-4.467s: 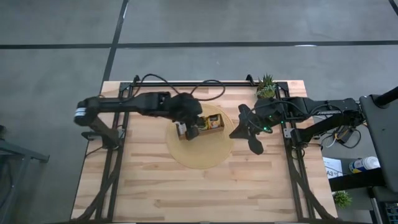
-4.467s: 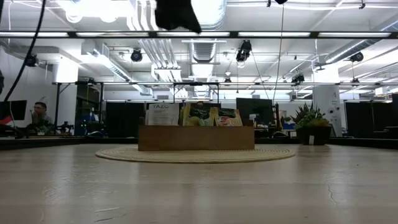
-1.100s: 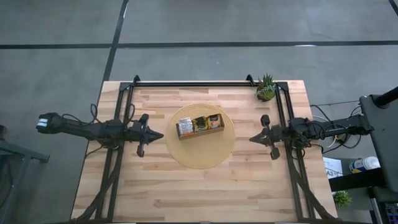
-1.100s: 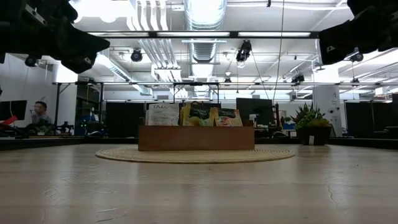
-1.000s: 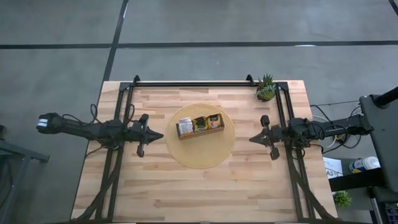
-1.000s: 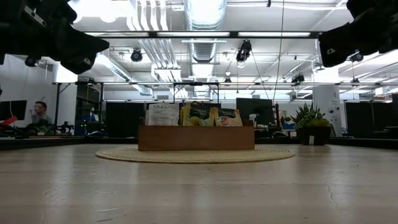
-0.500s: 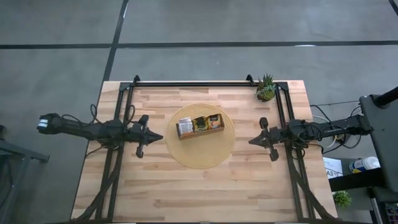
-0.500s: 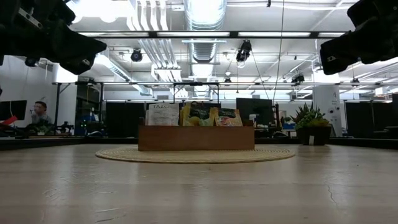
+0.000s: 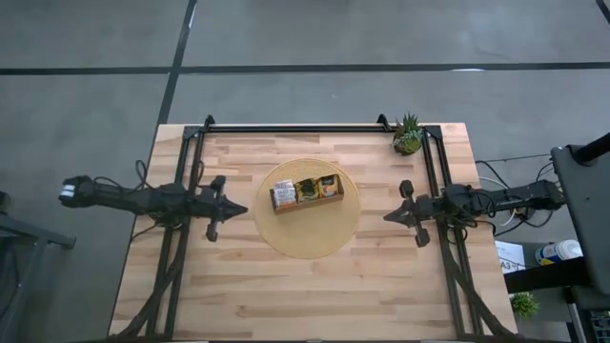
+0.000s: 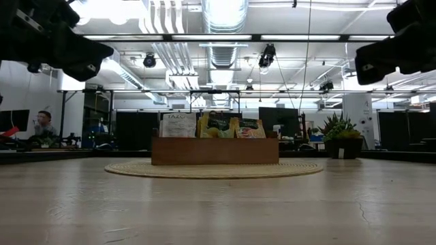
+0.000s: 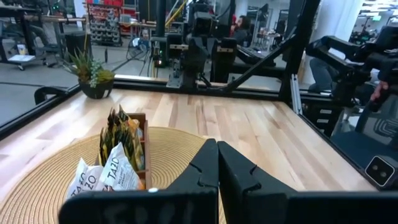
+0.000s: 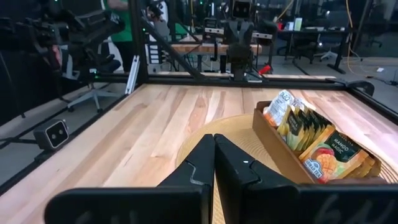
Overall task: Pick & Place Tea
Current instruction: Return to Home Position
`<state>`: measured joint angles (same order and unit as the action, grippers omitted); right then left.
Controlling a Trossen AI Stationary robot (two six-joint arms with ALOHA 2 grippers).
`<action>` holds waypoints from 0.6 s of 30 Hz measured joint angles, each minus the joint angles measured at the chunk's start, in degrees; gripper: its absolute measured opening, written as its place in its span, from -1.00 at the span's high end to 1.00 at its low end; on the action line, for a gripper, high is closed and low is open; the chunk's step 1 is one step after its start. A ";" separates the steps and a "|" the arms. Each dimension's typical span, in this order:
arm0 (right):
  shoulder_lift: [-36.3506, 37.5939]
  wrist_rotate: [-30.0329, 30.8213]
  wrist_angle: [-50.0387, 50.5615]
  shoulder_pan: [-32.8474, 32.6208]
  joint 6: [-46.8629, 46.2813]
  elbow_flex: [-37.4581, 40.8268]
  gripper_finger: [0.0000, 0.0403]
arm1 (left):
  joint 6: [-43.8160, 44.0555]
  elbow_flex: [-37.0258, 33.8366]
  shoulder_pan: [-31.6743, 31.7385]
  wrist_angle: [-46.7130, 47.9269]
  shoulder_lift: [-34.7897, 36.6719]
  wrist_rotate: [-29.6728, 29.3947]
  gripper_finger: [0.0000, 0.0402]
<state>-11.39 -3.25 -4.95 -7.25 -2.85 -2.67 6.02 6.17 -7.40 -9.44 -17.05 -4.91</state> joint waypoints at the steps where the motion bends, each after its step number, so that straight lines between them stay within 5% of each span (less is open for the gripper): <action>1: 0.61 0.00 0.04 0.00 0.00 0.28 0.96 | 0.02 0.00 0.00 0.55 0.46 0.00 1.00; 18: 5.42 -0.28 3.47 0.00 -0.12 1.04 0.96 | 2.49 -3.61 0.02 1.97 10.80 1.35 1.00</action>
<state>-5.97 -3.53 -1.48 -7.25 -2.97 -1.63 8.51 2.57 -7.38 -7.48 -6.25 -3.56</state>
